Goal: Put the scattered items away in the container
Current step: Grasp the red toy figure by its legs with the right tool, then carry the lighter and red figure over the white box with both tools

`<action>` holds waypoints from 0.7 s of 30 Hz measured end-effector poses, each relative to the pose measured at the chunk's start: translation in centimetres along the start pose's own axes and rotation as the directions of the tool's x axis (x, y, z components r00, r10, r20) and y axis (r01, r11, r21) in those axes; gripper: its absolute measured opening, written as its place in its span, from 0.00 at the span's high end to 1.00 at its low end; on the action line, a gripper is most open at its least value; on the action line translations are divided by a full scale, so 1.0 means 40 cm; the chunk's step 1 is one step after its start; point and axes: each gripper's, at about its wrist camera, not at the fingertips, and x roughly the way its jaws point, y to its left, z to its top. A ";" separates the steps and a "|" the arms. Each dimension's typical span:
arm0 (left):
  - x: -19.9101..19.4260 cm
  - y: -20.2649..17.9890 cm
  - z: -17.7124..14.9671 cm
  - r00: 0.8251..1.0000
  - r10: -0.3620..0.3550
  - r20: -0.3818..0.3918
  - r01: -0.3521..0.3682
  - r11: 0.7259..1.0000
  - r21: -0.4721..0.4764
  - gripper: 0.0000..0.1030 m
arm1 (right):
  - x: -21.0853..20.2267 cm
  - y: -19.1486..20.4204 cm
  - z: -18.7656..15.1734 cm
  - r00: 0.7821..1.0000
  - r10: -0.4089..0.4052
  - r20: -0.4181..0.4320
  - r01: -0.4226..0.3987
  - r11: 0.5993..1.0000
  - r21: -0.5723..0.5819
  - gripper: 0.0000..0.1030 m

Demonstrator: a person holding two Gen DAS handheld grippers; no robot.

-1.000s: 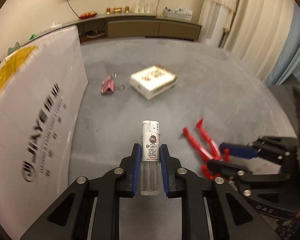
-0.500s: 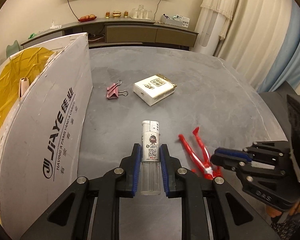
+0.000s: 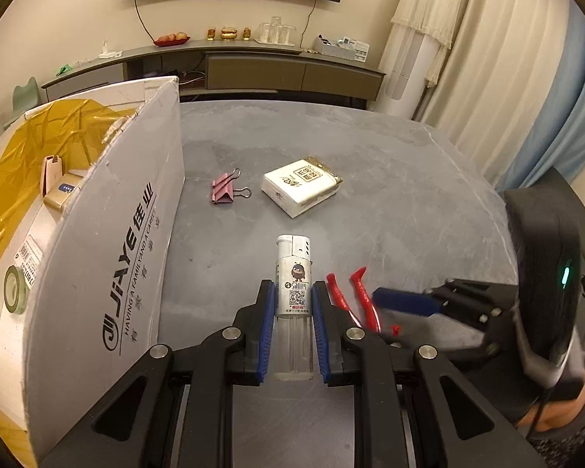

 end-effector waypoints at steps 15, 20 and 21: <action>-0.030 0.006 -0.001 1.000 -0.012 0.015 0.012 1.000 0.010 0.80 | -0.088 -0.022 -0.011 0.998 0.014 0.061 -0.018 0.998 0.063 0.73; -0.039 0.003 0.002 1.000 -0.017 0.024 0.017 1.000 0.013 0.80 | -0.116 -0.022 -0.003 0.996 0.021 0.090 -0.027 0.997 0.067 0.73; -0.042 0.003 0.003 0.999 -0.019 0.027 0.018 1.000 0.013 0.80 | -0.119 -0.021 -0.001 0.995 0.021 0.094 -0.027 0.997 0.067 0.73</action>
